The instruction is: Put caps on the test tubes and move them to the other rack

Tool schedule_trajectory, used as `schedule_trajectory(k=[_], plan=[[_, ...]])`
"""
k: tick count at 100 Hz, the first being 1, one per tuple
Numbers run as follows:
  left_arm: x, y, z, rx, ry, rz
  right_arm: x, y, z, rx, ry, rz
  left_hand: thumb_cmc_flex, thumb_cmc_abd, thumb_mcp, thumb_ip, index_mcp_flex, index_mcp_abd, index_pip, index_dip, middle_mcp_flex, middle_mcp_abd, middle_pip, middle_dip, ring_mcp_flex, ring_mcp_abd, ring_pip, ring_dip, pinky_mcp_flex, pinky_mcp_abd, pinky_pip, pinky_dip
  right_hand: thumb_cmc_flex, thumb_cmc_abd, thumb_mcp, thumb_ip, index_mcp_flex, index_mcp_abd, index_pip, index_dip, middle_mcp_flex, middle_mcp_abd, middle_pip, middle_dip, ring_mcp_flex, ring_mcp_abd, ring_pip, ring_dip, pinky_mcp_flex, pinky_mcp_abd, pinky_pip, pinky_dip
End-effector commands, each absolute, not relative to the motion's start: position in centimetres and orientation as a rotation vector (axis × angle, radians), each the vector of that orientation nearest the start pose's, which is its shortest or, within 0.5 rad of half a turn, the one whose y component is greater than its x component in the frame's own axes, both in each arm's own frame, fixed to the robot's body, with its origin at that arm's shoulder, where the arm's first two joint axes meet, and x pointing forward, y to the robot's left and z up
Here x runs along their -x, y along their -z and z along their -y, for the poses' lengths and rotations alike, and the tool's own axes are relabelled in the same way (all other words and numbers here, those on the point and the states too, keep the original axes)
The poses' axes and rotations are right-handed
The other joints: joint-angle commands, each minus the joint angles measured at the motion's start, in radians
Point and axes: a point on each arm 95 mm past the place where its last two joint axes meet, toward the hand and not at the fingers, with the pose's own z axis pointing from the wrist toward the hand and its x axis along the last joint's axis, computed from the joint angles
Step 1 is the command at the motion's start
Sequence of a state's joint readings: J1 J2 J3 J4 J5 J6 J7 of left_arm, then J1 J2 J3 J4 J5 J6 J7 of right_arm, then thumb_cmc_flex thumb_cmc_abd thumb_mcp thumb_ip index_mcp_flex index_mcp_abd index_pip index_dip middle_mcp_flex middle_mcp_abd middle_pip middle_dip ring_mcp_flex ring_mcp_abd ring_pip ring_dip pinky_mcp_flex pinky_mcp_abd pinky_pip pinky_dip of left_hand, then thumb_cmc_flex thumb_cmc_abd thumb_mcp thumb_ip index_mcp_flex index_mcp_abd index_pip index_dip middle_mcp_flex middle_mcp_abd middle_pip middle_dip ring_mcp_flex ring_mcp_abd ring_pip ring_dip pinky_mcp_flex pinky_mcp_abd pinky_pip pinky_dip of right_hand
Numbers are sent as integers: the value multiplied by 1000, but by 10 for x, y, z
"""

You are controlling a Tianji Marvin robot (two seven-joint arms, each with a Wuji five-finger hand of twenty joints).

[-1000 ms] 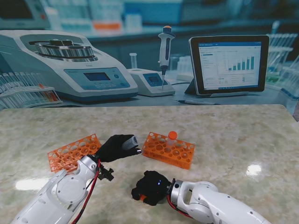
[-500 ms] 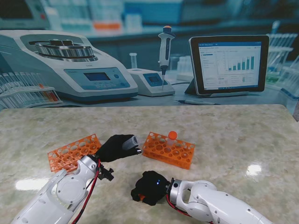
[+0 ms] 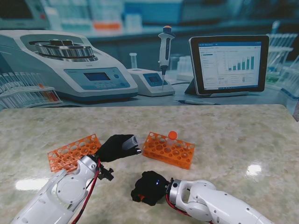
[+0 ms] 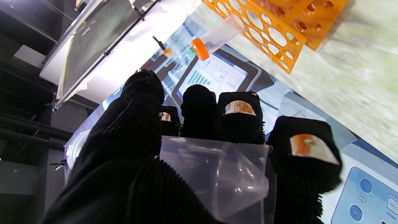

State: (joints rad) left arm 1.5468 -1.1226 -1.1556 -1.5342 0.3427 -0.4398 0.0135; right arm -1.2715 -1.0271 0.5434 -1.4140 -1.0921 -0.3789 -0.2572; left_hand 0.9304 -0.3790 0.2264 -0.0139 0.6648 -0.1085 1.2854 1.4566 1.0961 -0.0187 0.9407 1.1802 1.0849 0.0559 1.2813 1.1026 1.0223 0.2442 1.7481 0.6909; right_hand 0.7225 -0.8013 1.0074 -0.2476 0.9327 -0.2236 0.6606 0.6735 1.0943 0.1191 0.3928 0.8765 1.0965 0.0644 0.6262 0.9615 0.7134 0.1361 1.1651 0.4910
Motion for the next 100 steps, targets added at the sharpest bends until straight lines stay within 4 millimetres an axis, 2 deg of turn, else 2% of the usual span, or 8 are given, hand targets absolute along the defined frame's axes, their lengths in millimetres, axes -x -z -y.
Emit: schedule_trajectory(k=[1, 5, 7, 11, 100], plan=[[-385, 323, 41, 1531, 2308, -1305, -322, 412, -133, -531, -1824, -2234, 15, 35, -11, -2, 19, -57, 92, 63, -7, -46, 14, 14, 12, -28, 31, -6, 51, -56, 159, -33, 210, -29, 172, 66, 51, -13, -10, 19, 119, -165, 80, -22, 31, -34, 48, -7, 16, -4, 42, -26], [-385, 323, 41, 1531, 2308, -1305, -322, 412, -133, -531, -1829, -2230, 15, 34, -11, -2, 19, -57, 92, 63, -7, -46, 14, 14, 12, -28, 31, -6, 51, -56, 159, -33, 213, -35, 177, 66, 55, -14, -9, 21, 123, -168, 82, -22, 35, -35, 48, -8, 19, -1, 42, -33], [-385, 323, 40, 1531, 2308, -1305, -322, 412, -133, -530, -1831, -2229, 14, 35, -11, -2, 19, -57, 92, 63, -7, -46, 14, 14, 12, -28, 31, -6, 51, -56, 159, -33, 213, -42, 191, 56, 57, -16, -10, 26, 124, -168, 83, -24, 35, -35, 52, -12, 19, 2, 59, -66], [-385, 323, 40, 1531, 2308, -1304, -322, 412, -133, -530, -1833, -2226, 15, 34, -11, -2, 19, -57, 92, 63, -8, -47, 13, 14, 12, -28, 31, -6, 51, -56, 159, -33, 215, -46, 195, 55, 60, -18, -10, 28, 126, -170, 84, -25, 37, -36, 54, -14, 20, 4, 64, -79], [-386, 323, 39, 1532, 2306, -1300, -327, 404, -128, -564, -1920, -2139, 15, 35, -11, -2, 17, -59, 91, 63, -8, -46, 13, 13, 11, -28, 30, -6, 50, -55, 156, -34, 247, -93, 254, 27, 83, -33, 4, 35, 149, -175, 96, -28, 56, -42, 70, -25, 31, 34, 106, -144]])
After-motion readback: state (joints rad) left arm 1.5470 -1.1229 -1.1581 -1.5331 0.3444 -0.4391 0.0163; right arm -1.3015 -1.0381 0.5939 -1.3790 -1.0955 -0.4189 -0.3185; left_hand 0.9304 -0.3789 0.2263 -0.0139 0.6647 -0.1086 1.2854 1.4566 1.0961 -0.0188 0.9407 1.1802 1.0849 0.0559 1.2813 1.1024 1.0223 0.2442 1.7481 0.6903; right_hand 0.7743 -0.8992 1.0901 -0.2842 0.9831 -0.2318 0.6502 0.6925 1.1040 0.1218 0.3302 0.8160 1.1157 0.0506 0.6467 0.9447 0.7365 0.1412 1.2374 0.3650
